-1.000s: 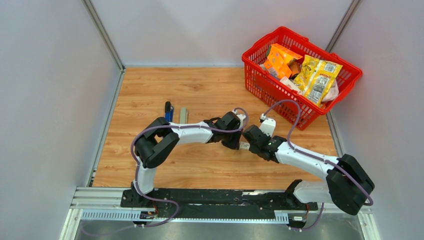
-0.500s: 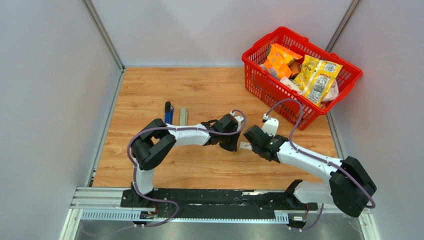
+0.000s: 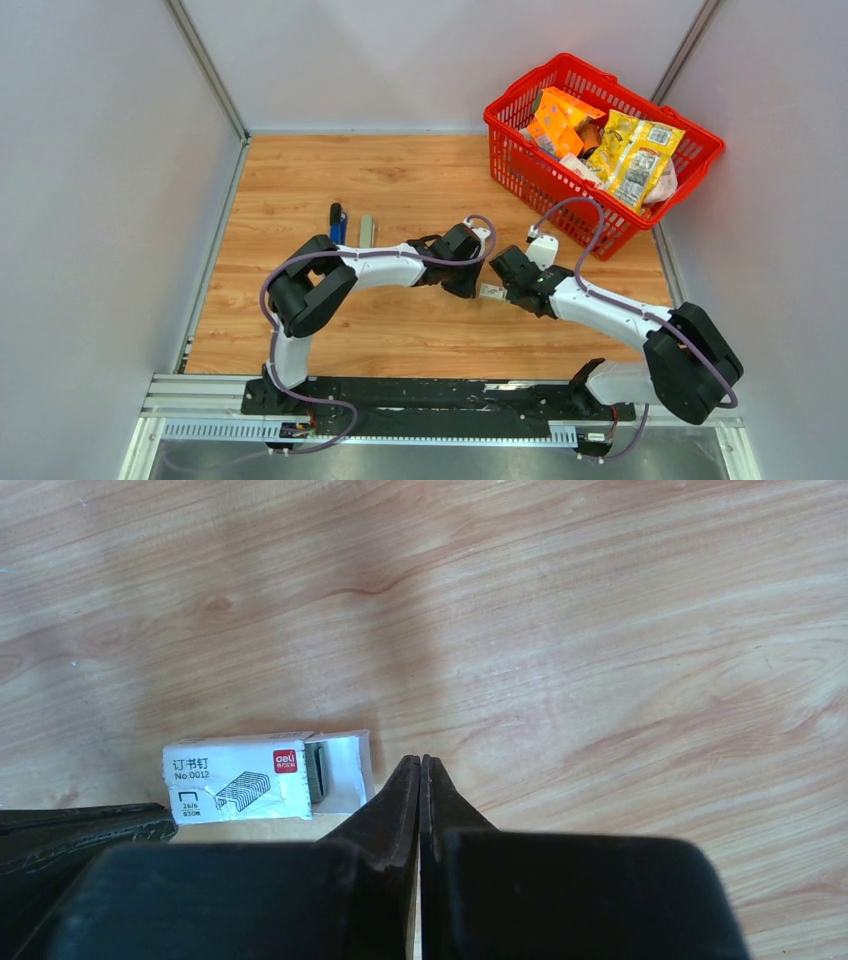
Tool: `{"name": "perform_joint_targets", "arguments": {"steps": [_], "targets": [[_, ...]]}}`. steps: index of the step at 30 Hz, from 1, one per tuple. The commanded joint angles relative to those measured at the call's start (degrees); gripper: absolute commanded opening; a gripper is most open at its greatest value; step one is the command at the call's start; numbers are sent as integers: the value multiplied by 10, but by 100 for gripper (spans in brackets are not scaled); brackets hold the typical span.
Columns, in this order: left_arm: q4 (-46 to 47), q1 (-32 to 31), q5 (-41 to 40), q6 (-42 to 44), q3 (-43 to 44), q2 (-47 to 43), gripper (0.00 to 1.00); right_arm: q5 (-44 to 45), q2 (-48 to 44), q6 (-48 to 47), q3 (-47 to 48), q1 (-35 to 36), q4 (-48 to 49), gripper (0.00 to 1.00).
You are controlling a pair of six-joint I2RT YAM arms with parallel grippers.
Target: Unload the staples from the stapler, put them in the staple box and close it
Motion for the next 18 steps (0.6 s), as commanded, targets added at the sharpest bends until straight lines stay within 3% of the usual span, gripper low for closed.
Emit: {"name": "perform_joint_targets", "arguments": {"steps": [1, 18], "targets": [[-13, 6, -18, 12, 19, 25, 0, -7, 7, -8, -1, -4, 32, 0], [-1, 12, -9, 9, 40, 60, 0, -34, 42, -7, -6, -5, 63, 0]]}}
